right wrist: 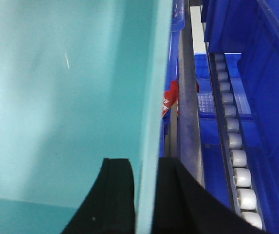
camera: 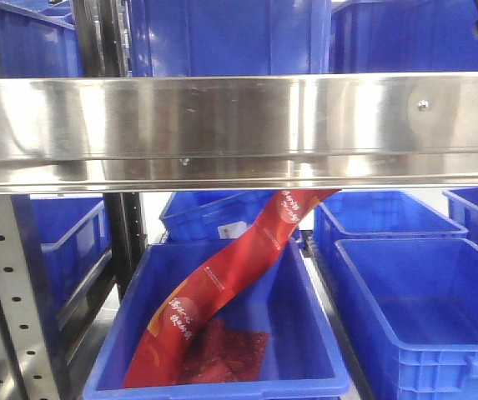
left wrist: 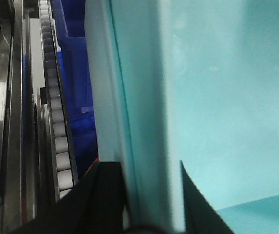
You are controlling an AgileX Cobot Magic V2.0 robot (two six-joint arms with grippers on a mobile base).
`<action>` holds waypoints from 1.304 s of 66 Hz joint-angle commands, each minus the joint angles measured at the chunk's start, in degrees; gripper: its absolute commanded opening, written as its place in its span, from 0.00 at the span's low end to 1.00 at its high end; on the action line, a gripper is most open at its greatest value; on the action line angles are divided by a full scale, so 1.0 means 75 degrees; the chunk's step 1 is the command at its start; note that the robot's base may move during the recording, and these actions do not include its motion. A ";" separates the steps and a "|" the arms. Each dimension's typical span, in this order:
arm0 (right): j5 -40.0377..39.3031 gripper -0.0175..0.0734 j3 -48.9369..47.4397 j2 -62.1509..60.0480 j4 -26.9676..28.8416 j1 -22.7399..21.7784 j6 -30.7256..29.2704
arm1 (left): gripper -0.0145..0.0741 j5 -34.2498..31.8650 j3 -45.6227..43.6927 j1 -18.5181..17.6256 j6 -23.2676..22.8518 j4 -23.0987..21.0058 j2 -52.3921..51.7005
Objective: Move two blue bins to right shelf middle
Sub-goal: 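Drive the base to the shelf with the red-bag blue bin, then lower the held teal bin onto the upper shelf rollers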
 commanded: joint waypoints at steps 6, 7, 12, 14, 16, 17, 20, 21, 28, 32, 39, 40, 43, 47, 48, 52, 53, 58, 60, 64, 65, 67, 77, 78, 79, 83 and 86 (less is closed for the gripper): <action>-0.0501 0.01 -0.0109 -0.0133 -0.0038 -0.0009 -0.0095 | 0.04 -0.0824 -0.0153 0.0003 0.0068 -0.0197 -0.0173; -0.0501 0.01 -0.0109 -0.0133 -0.0038 -0.0009 -0.0095 | 0.04 -0.0824 -0.0153 0.0003 0.0068 -0.0197 -0.0173; -0.0501 0.01 -0.0109 -0.0133 -0.0038 -0.0009 -0.0095 | 0.04 -0.0824 -0.0153 0.0003 0.0068 -0.0197 -0.0173; -0.0501 0.01 -0.0109 -0.0133 -0.0038 -0.0009 -0.0095 | 0.04 -0.0824 -0.0153 0.0003 0.0068 -0.0197 -0.0173; -0.0501 0.01 -0.0109 -0.0133 -0.0038 -0.0009 -0.0095 | 0.04 -0.0824 -0.0153 0.0003 0.0068 -0.0197 -0.0173; -0.0501 0.01 -0.0109 -0.0133 -0.0038 -0.0009 -0.0095 | 0.04 -0.0824 -0.0153 0.0003 0.0068 -0.0197 -0.0173; -0.0501 0.01 -0.0109 -0.0133 -0.0038 -0.0009 -0.0095 | 0.04 -0.0824 -0.0153 0.0003 0.0068 -0.0197 -0.0173; -0.0501 0.01 -0.0109 -0.0133 -0.0038 -0.0009 -0.0095 | 0.04 -0.0824 -0.0153 0.0003 0.0068 -0.0197 -0.0173; -0.0521 0.01 -0.0109 -0.0133 -0.0038 -0.0009 -0.0095 | 0.04 -0.0824 -0.0153 0.0003 0.0068 -0.0197 -0.0173; -0.0573 0.01 -0.0109 -0.0133 -0.0038 -0.0009 -0.0095 | 0.04 -0.0824 -0.0153 0.0003 0.0068 -0.0197 -0.0173; -0.0712 0.01 -0.0109 -0.0133 -0.0038 -0.0009 -0.0095 | 0.04 -0.0824 -0.0153 0.0003 0.0068 -0.0197 -0.0173; -0.0742 0.01 -0.0109 -0.0133 -0.0038 -0.0009 -0.0095 | 0.04 -0.0824 -0.0153 0.0003 0.0068 -0.0197 -0.0173; -0.0873 0.01 -0.0109 -0.0133 -0.0038 -0.0009 -0.0095 | 0.04 -0.0839 -0.0153 0.0003 0.0068 -0.0195 -0.0173; -0.0999 0.01 -0.0109 -0.0133 -0.0038 -0.0009 -0.0095 | 0.04 -0.0839 -0.0153 0.0003 0.0068 -0.0195 -0.0173; -0.1022 0.01 -0.0109 -0.0133 -0.0038 -0.0009 -0.0095 | 0.04 -0.0839 -0.0153 0.0003 0.0068 -0.0195 -0.0173; -0.1038 0.01 -0.0109 -0.0133 -0.0038 -0.0009 -0.0095 | 0.04 -0.0740 -0.0153 0.0003 0.0068 -0.0195 -0.0173; -0.1038 0.01 -0.0109 -0.0133 -0.0038 -0.0009 -0.0095 | 0.04 -0.0704 -0.0153 0.0003 0.0068 -0.0195 -0.0173; -0.0940 0.01 -0.0093 -0.0118 0.0013 -0.0009 -0.0081 | 0.04 -0.0430 -0.0153 0.0003 0.0068 -0.0195 -0.0173; -0.0905 0.01 -0.0079 -0.0097 0.0013 -0.0009 -0.0081 | 0.04 -0.0309 -0.0122 0.0003 0.0068 -0.0195 -0.0173; -0.0800 0.01 -0.0080 0.0030 -0.0010 -0.0037 0.0057 | 0.04 -0.0199 0.0033 0.0003 0.0068 -0.0146 -0.0155; -0.0792 0.01 -0.0080 0.0064 -0.0029 -0.0037 0.0142 | 0.04 -0.0213 0.0086 0.0003 0.0068 -0.0134 -0.0138; -0.0792 0.01 -0.0080 0.0149 -0.0080 -0.0037 0.0301 | 0.04 -0.0269 0.0189 0.0003 0.0068 -0.0116 -0.0104; -0.0700 0.01 -0.0080 0.0621 -0.0417 -0.0023 0.0605 | 0.04 -0.0652 0.0903 0.0003 0.0068 -0.0100 0.0070; -0.0699 0.01 -0.0080 0.0671 -0.0423 -0.0023 0.0619 | 0.04 -0.0702 0.0990 0.0003 0.0068 -0.0087 0.0070; -0.0699 0.01 -0.0058 0.0713 -0.0423 -0.0023 0.0636 | 0.04 -0.0762 0.1076 0.0003 0.0068 -0.0070 0.0088; -0.0741 0.01 0.0055 0.0866 -0.0475 -0.0023 0.0668 | 0.04 -0.1068 0.1444 0.0003 0.0068 -0.0084 0.0121; -0.0741 0.01 0.0220 0.0937 -0.0485 -0.0023 0.0668 | 0.04 -0.1271 0.1663 0.0003 0.0068 -0.0117 0.0155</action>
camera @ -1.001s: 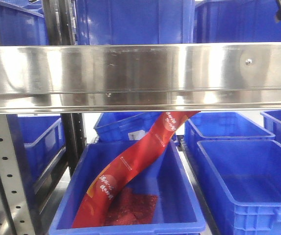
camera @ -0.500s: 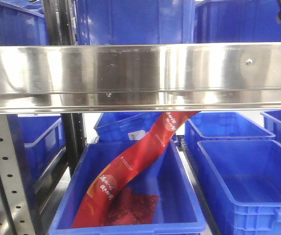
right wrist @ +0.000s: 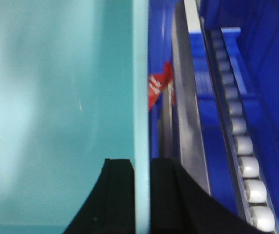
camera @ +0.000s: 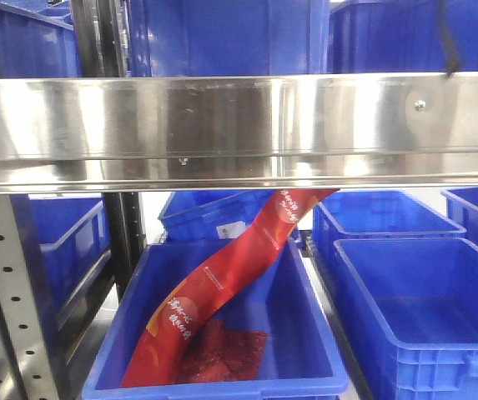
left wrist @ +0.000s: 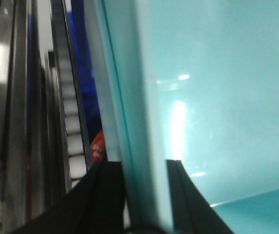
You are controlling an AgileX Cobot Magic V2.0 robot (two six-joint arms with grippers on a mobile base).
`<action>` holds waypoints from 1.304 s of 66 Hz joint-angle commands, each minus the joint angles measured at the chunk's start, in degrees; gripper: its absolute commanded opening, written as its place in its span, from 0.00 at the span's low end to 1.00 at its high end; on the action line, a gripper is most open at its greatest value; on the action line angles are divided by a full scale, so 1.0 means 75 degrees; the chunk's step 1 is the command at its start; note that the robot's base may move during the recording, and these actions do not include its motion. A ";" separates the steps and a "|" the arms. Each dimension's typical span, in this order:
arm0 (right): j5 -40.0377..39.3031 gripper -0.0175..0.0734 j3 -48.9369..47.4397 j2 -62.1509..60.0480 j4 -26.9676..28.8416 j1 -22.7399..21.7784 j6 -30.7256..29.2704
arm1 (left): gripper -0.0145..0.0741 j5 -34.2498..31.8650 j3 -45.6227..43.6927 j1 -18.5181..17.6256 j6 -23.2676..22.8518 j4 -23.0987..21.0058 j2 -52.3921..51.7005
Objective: Move two blue bins to right shelf middle
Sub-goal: 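Lower the held teal bin onto the upper shelf rollers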
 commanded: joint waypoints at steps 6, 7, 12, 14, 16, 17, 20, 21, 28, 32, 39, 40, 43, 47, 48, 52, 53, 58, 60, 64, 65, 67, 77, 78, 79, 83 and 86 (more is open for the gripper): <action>-0.0863 0.01 0.0604 0.0132 -0.0210 -0.0009 0.0221 | 0.04 -0.1166 0.0719 0.0003 0.0084 -0.0255 0.0007; -0.0938 0.01 0.0683 0.0135 -0.0210 -0.0009 0.0242 | 0.04 -0.1184 0.0766 0.0003 0.0084 -0.0236 0.0032; -0.1392 0.01 0.1111 0.0203 -0.0210 -0.0024 0.0397 | 0.04 -0.1205 0.0841 0.0003 0.0084 -0.0069 0.0202; -0.1473 0.01 0.1237 0.0255 -0.0210 -0.0024 0.0467 | 0.04 -0.1246 0.0841 0.0003 0.0084 -0.0052 0.0287; -0.1490 0.01 0.1310 0.0272 -0.0210 -0.0024 0.0499 | 0.04 -0.1281 0.0841 0.0003 0.0084 -0.0052 0.0367; -0.1490 0.01 0.1334 0.0300 -0.0192 -0.0024 0.0514 | 0.04 -0.1306 0.0841 0.0003 0.0084 -0.0052 0.0409; -0.1471 0.01 0.1381 0.0378 -0.0170 -0.0024 0.0506 | 0.04 -0.1375 0.0841 0.0003 0.0084 -0.0052 0.0504; -0.1471 0.01 0.1402 0.0377 -0.0156 -0.0024 0.0506 | 0.04 -0.1372 0.0841 0.0003 0.0084 -0.0071 0.0526; -0.1481 0.01 0.1399 0.0412 -0.0172 -0.0024 0.0506 | 0.04 -0.1236 0.0841 0.0003 0.0084 -0.0169 0.0739; -0.1512 0.01 0.1399 0.0422 -0.0293 -0.0024 0.0506 | 0.04 -0.1169 0.0841 0.0003 0.0084 -0.0223 0.0878; -0.1572 0.01 0.1399 0.0519 -0.0495 -0.0024 0.0506 | 0.04 -0.1221 0.0841 0.0003 0.0084 -0.0257 0.0976; -0.1572 0.01 0.1399 0.0538 -0.0537 -0.0024 0.0506 | 0.04 -0.1223 0.0841 0.0003 0.0084 -0.0257 0.0991; -0.1572 0.01 0.1399 0.0579 -0.0658 -0.0024 0.0506 | 0.04 -0.1278 0.0841 0.0003 0.0084 -0.0257 0.0992; -0.1614 0.03 0.1399 0.0637 -0.0693 -0.0024 0.0506 | 0.06 -0.1316 0.0841 0.0003 0.0084 -0.0257 0.0992; -0.1638 0.05 0.1399 0.0636 -0.0693 -0.0024 0.0506 | 0.07 -0.1338 0.0841 0.0003 0.0084 -0.0257 0.0992; -0.1762 0.16 0.1399 0.0639 -0.0693 -0.0024 0.0506 | 0.14 -0.1371 0.0841 0.0003 0.0084 -0.0257 0.0992; -0.1797 0.20 0.1399 0.0639 -0.0693 -0.0024 0.0506 | 0.16 -0.1387 0.0841 0.0003 0.0084 -0.0257 0.0992; -0.1901 0.40 0.1399 0.0639 -0.0693 -0.0024 0.0506 | 0.33 -0.1430 0.0841 0.0003 0.0084 -0.0257 0.0992; -0.1901 0.46 0.1399 0.0639 -0.0693 -0.0024 0.0506 | 0.41 -0.1433 0.0841 0.0003 0.0084 -0.0257 0.0992; -0.1849 0.55 0.1399 0.0639 -0.0693 -0.0024 0.0506 | 0.52 -0.1445 0.0841 0.0003 0.0084 -0.0257 0.0992; -0.1830 0.56 0.1399 0.0639 -0.0693 -0.0024 0.0506 | 0.54 -0.1445 0.0841 0.0003 0.0084 -0.0257 0.0992; -0.1792 0.57 0.1399 0.0639 -0.0693 -0.0024 0.0506 | 0.59 -0.1445 0.0841 0.0003 0.0084 -0.0257 0.0992; -0.1629 0.57 0.1399 0.0623 -0.0812 -0.0024 0.0506 | 0.69 -0.1461 0.0783 0.0003 0.0084 -0.0257 0.0978; -0.1616 0.57 0.1399 0.0608 -0.0812 -0.0024 0.0506 | 0.69 -0.1444 0.0769 0.0003 0.0084 -0.0257 0.0978; -0.1599 0.57 0.1399 0.0608 -0.0812 -0.0024 0.0506 | 0.69 -0.1443 0.0745 0.0003 0.0084 -0.0257 0.0978; -0.1518 0.57 0.1380 0.0577 -0.0812 -0.0024 0.0506 | 0.69 -0.1388 0.0617 0.0003 0.0084 -0.0257 0.0965; -0.1486 0.57 0.1380 0.0514 -0.0812 -0.0024 0.0506 | 0.69 -0.1303 0.0487 0.0003 0.0084 -0.0294 0.0965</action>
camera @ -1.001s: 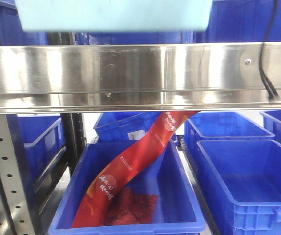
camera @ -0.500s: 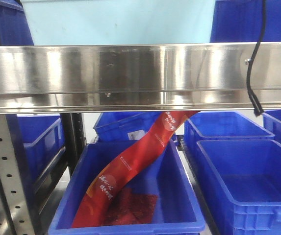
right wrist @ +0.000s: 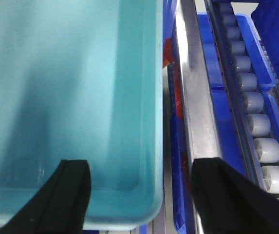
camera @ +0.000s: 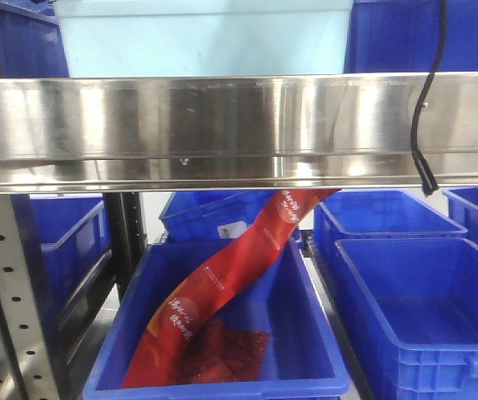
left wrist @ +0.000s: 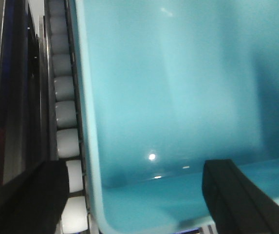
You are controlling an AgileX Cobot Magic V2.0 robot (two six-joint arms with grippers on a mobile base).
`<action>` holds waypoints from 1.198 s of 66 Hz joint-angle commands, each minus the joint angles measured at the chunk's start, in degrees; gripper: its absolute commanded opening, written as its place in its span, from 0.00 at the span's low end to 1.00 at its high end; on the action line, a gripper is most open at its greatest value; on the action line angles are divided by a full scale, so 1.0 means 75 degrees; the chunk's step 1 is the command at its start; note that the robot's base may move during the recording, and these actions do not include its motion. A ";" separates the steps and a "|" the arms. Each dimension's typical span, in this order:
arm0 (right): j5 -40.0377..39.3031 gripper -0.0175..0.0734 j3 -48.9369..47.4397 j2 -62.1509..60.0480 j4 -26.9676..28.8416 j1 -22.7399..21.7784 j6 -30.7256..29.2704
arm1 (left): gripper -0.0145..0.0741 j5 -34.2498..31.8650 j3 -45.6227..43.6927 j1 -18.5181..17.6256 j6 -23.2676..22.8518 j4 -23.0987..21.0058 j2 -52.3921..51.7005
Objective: Move two blue bins to right shelf middle
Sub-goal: 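Lower the held teal bin onto the upper shelf rollers, then open both grippers and pull them back from the teal bin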
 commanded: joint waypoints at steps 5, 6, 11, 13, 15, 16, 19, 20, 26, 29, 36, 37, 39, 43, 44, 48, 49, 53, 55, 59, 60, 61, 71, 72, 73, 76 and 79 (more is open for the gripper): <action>0.0108 0.53 -0.0076 -0.0319 -0.0147 -0.0013 -0.0024 | 0.64 0.0339 -0.0588 -0.0015 -0.0010 -0.0134 -0.0132; 0.0124 0.52 -0.0076 -0.0337 -0.0147 -0.0013 -0.0024 | 0.63 0.0444 -0.0653 -0.0015 -0.0010 -0.0134 -0.0132; 0.0165 0.41 -0.0076 -0.0526 -0.0147 -0.0013 -0.0024 | 0.47 0.0847 -0.0999 -0.0015 -0.0010 -0.0134 -0.0132; 0.0144 0.35 -0.0076 -0.0602 -0.0147 -0.0013 -0.0024 | 0.40 0.0946 -0.1099 -0.0015 -0.0010 -0.0134 -0.0132; 0.0089 0.31 -0.0076 -0.0698 -0.0147 -0.0013 -0.0024 | 0.31 0.0949 -0.1175 -0.0015 -0.0010 -0.0134 -0.0147; 0.0056 0.29 -0.0076 -0.0736 -0.0147 -0.0013 -0.0024 | 0.27 0.0949 -0.1229 -0.0015 -0.0010 -0.0134 -0.0147; -0.0041 0.22 -0.0076 -0.0855 -0.0147 -0.0013 -0.0024 | 0.16 0.0900 -0.1336 -0.0015 -0.0010 -0.0134 -0.0147; -0.0072 0.20 -0.0076 -0.0889 -0.0147 -0.0013 -0.0024 | 0.13 0.0899 -0.1372 -0.0015 -0.0010 -0.0134 -0.0147; -0.0181 0.05 -0.0076 -0.1090 -0.0147 -0.0013 -0.0024 | 0.04 0.1034 -0.1563 -0.0015 -0.0010 -0.0270 -0.0147; -0.0252 0.01 -0.0040 -0.1163 -0.0147 -0.0013 -0.0187 | 0.04 0.1156 -0.1596 -0.0015 -0.0010 -0.0502 -0.0147; -0.0368 0.01 -0.0008 -0.1253 -0.0040 -0.0013 -0.0299 | 0.04 0.0988 -0.1392 -0.0150 -0.0010 -0.0580 -0.0216; -0.0393 0.01 0.0021 -0.1272 -0.0040 -0.0013 -0.0352 | 0.04 0.0925 -0.1312 -0.0186 -0.0010 -0.0580 -0.0247; -0.0508 0.01 0.0150 -0.1352 0.0009 -0.0013 -0.0497 | 0.04 0.0705 -0.1060 -0.0300 -0.0010 -0.0580 -0.0364; -0.0760 0.01 0.0575 -0.1578 0.0013 -0.0013 -0.0580 | 0.04 0.0004 -0.0452 -0.0545 -0.0010 -0.0367 -0.0708; -0.0820 0.01 0.0690 -0.1635 0.0013 -0.0013 -0.0624 | 0.04 -0.0141 -0.0305 -0.0600 -0.0010 -0.0307 -0.0790; -0.1169 0.01 0.1360 -0.1967 -0.0037 -0.0013 -0.0789 | 0.04 -0.0757 0.0448 -0.0805 -0.0010 -0.0164 -0.1173; -0.1251 0.01 0.1507 -0.2040 -0.0071 -0.0013 -0.0789 | 0.04 -0.0878 0.0599 -0.0823 -0.0010 -0.0165 -0.1266; -0.1699 0.01 0.2212 -0.2400 -0.0105 -0.0013 -0.0789 | 0.04 -0.1409 0.1295 -0.0915 -0.0010 -0.0165 -0.1736; -0.1945 0.01 0.2550 -0.2574 -0.0105 -0.0013 -0.0789 | 0.04 -0.1738 0.1702 -0.0945 -0.0010 -0.0165 -0.1981; -0.2615 0.01 0.3445 -0.3053 -0.0105 -0.0013 -0.0789 | 0.04 -0.2342 0.2454 -0.0979 -0.0010 -0.0076 -0.2378; -0.2857 0.01 0.3630 -0.3155 -0.0105 -0.0013 -0.0789 | 0.04 -0.2517 0.2620 -0.0979 -0.0010 -0.0076 -0.2522; -0.3017 0.01 0.3907 -0.3297 -0.0105 -0.0013 -0.0789 | 0.04 -0.2631 0.2870 -0.0979 -0.0010 -0.0064 -0.2615; -0.4937 0.01 0.5747 -0.4302 -0.0105 -0.0013 -0.0789 | 0.04 -0.4260 0.4771 -0.0994 0.0019 0.0032 -0.3761; -0.5097 0.01 0.5963 -0.4375 -0.0105 -0.0013 -0.0789 | 0.04 -0.4415 0.5022 -0.0994 0.0019 0.0032 -0.3860; -0.5250 0.01 0.6099 -0.4443 -0.0105 -0.0013 -0.0789 | 0.04 -0.4564 0.5184 -0.0994 0.0019 0.0032 -0.3961; -0.5768 0.01 0.6539 -0.4659 -0.0105 -0.0013 -0.0789 | 0.04 -0.5043 0.5724 -0.0994 0.0019 0.0011 -0.4306; -0.6216 0.01 0.6861 -0.4821 -0.0105 -0.0013 -0.0789 | 0.04 -0.5482 0.6212 -0.0994 0.0019 0.0011 -0.4636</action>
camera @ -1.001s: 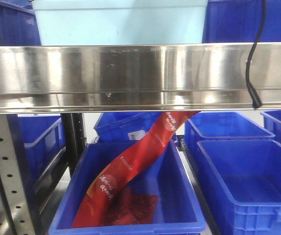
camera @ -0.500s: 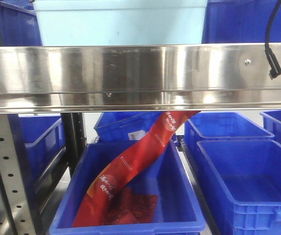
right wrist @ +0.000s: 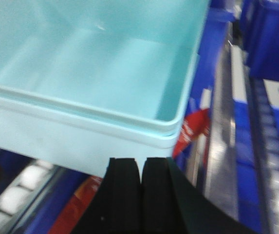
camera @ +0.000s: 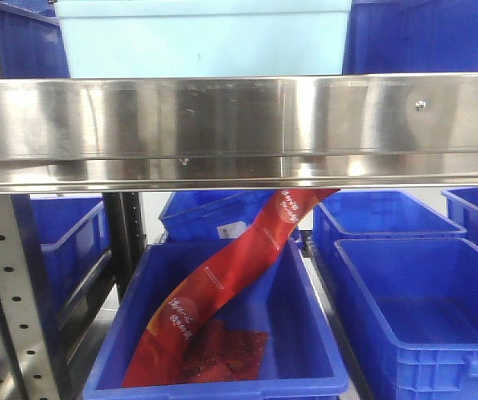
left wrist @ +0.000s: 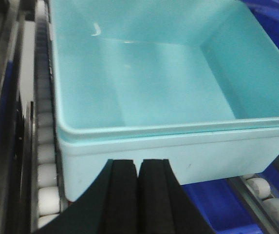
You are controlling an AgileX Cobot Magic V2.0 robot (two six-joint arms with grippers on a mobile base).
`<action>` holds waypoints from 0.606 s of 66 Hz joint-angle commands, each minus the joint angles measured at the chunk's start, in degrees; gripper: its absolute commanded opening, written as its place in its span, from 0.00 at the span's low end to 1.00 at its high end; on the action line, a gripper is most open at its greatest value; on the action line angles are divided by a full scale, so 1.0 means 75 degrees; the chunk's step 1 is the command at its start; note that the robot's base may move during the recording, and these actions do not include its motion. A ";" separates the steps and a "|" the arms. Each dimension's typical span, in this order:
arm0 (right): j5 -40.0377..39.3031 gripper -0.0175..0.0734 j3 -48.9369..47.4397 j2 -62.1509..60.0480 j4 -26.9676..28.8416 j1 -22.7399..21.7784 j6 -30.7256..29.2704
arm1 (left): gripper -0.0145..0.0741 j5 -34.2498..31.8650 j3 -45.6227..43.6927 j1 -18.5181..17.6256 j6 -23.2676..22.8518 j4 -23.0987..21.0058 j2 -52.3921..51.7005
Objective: Move two blue bins to right shelf middle
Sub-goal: 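Open both grippers and pull them back from the teal bin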
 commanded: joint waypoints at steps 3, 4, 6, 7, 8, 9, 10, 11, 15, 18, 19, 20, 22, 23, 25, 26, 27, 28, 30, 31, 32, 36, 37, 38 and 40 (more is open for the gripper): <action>-0.1379 0.01 0.0852 -0.0521 -0.0106 -0.0013 -0.0054 | 0.04 -0.1210 0.1112 -0.0064 0.0019 0.0084 -0.0874; -0.1459 0.01 0.0966 -0.0565 -0.0106 -0.0013 -0.0054 | 0.04 -0.1302 0.1292 -0.0064 0.0019 0.0160 -0.1016; -0.1606 0.01 0.1130 -0.0679 -0.0106 -0.0013 -0.0054 | 0.04 -0.1390 0.1574 -0.0064 0.0019 0.0283 -0.1211; -0.1643 0.01 0.1191 -0.0722 -0.0106 -0.0013 -0.0054 | 0.04 -0.1423 0.1684 -0.0064 0.0019 0.0351 -0.1313; -0.1663 0.01 0.1251 -0.0774 -0.0106 -0.0013 -0.0054 | 0.04 -0.1463 0.1846 -0.0064 0.0019 0.0460 -0.1467; -0.1676 0.01 0.1334 -0.0854 -0.0106 -0.0013 -0.0054 | 0.04 -0.1480 0.1953 -0.0064 0.0019 0.0532 -0.1572; -0.1696 0.01 0.1392 -0.0910 -0.0106 -0.0013 -0.0054 | 0.04 -0.1511 0.2058 -0.0064 0.0019 0.0603 -0.1673; -0.1696 0.01 0.1448 -0.0968 -0.0106 -0.0013 -0.0054 | 0.04 -0.1534 0.2212 -0.0064 0.0019 0.0696 -0.1833; -0.1698 0.01 0.1722 -0.1308 -0.0106 -0.0013 -0.0054 | 0.04 -0.1573 0.2652 -0.0064 0.0019 0.0922 -0.2332; -0.1697 0.01 0.1922 -0.1582 -0.0106 -0.0013 -0.0054 | 0.04 -0.1573 0.2954 -0.0064 0.0019 0.1056 -0.2785; -0.1686 0.01 0.1981 -0.1665 -0.0106 -0.0013 -0.0054 | 0.04 -0.1573 0.3075 -0.0064 0.0019 0.1092 -0.2901; -0.1664 0.01 0.2070 -0.1793 -0.0106 -0.0013 -0.0054 | 0.04 -0.1573 0.3153 -0.0064 0.0019 0.1132 -0.3074; -0.1624 0.01 0.2190 -0.1993 -0.0106 -0.0013 -0.0054 | 0.04 -0.1573 0.3331 -0.0064 0.0019 0.1148 -0.3367; -0.1563 0.01 0.2277 -0.2069 -0.0106 -0.0013 -0.0054 | 0.04 -0.1573 0.3397 -0.0064 0.0019 0.1148 -0.3484; -0.1468 0.01 0.2392 -0.2255 -0.0106 -0.0013 -0.0054 | 0.04 -0.1573 0.3544 -0.0064 0.0019 0.1148 -0.3769; -0.1431 0.01 0.2480 -0.2370 -0.0106 -0.0013 -0.0054 | 0.04 -0.1573 0.3594 -0.0064 0.0019 0.1148 -0.3878; -0.1402 0.01 0.2541 -0.2447 -0.0106 -0.0013 -0.0054 | 0.04 -0.1573 0.3666 -0.0064 0.0019 0.1148 -0.3982; -0.1379 0.01 0.2633 -0.2527 -0.0106 -0.0013 -0.0054 | 0.04 -0.1573 0.3709 -0.0064 0.0019 0.1148 -0.4129; -0.1363 0.01 0.2780 -0.2745 -0.0106 -0.0013 -0.0054 | 0.04 -0.1573 0.3810 -0.0064 0.0019 0.1148 -0.4326; -0.1363 0.01 0.2834 -0.2828 -0.0106 -0.0013 -0.0054 | 0.04 -0.1573 0.3844 -0.0064 0.0019 0.1148 -0.4420; -0.1363 0.01 0.2903 -0.2958 -0.0106 -0.0013 -0.0054 | 0.04 -0.1559 0.3889 -0.0064 0.0019 0.1148 -0.4554; -0.1363 0.01 0.3017 -0.3366 -0.0106 -0.0013 -0.0054 | 0.04 -0.1558 0.3979 -0.0064 0.0019 0.1148 -0.4901; -0.1363 0.01 0.3042 -0.3452 -0.0106 -0.0013 -0.0054 | 0.04 -0.1548 0.3999 -0.0064 0.0019 0.1148 -0.5002; -0.1363 0.01 0.3077 -0.3586 -0.0106 -0.0013 -0.0054 | 0.04 -0.1548 0.3999 -0.0064 0.0019 0.1148 -0.5066; -0.1363 0.01 0.3076 -0.3760 -0.0106 -0.0013 -0.0054 | 0.04 -0.1516 0.4013 -0.0064 0.0019 0.1148 -0.5197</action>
